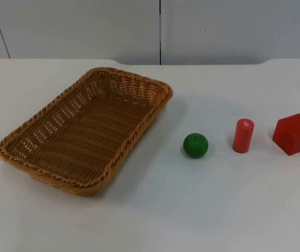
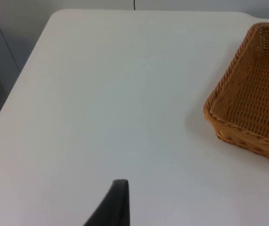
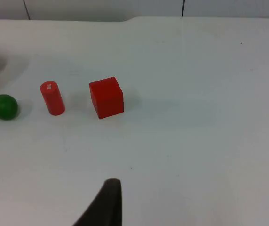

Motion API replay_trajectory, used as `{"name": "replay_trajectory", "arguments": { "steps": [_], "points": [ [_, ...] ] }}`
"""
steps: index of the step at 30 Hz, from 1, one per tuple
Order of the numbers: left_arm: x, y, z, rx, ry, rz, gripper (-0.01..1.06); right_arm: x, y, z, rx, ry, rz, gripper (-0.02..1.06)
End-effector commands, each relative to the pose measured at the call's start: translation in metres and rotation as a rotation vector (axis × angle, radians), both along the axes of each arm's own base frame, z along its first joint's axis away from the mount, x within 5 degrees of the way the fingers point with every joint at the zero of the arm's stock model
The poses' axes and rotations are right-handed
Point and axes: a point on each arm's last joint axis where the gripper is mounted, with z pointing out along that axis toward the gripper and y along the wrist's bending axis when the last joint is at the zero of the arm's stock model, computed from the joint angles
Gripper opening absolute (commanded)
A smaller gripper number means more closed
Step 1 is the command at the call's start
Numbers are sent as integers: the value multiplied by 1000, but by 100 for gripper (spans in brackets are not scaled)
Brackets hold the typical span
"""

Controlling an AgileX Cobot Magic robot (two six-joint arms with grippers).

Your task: Pick up the basket with the left hand and place the object to the left of the red cylinder into the basket with the right hand.

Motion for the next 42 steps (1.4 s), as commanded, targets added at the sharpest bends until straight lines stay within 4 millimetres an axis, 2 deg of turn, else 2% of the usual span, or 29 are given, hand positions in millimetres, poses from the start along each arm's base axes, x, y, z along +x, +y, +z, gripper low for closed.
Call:
{"name": "replay_trajectory", "arguments": {
  "steps": [1,6,10,12,14,17,18,22,23,25,28,29,33,38,42],
  "points": [
    [0,0,-1,-1,-4,5,105,0,0,-1,-23,-2,4,104],
    [1,0,1,-1,-8,4,105,0,0,4,-28,-31,7,104],
    [11,-1,12,-22,-16,-9,105,11,1,17,-29,-45,12,104],
    [28,-2,23,-49,-15,-21,105,29,2,33,-29,-43,18,104],
    [35,-3,26,-62,-8,-25,105,35,2,39,-30,-44,19,104],
    [61,-4,38,-79,15,-54,105,64,3,53,-28,11,24,104],
    [61,-4,38,-79,15,-54,105,64,3,53,-28,11,24,104],
    [103,-4,47,-102,110,-79,105,105,5,60,-16,128,24,104],
    [103,-4,47,-102,110,-79,105,105,5,60,-16,128,24,104],
    [122,-4,45,-116,173,-97,105,131,6,56,-15,190,27,104],
    [144,-4,34,-123,259,-112,105,156,8,44,-11,264,30,104],
    [144,-4,34,-123,259,-112,105,156,8,44,-11,264,30,104],
    [165,-3,16,-133,387,-113,105,179,9,25,-1,381,32,104],
    [174,-2,6,-142,451,-111,105,188,9,15,-2,436,32,104],
    [175,-2,5,-142,454,-110,105,187,9,10,-2,449,32,104]
  ]
}}
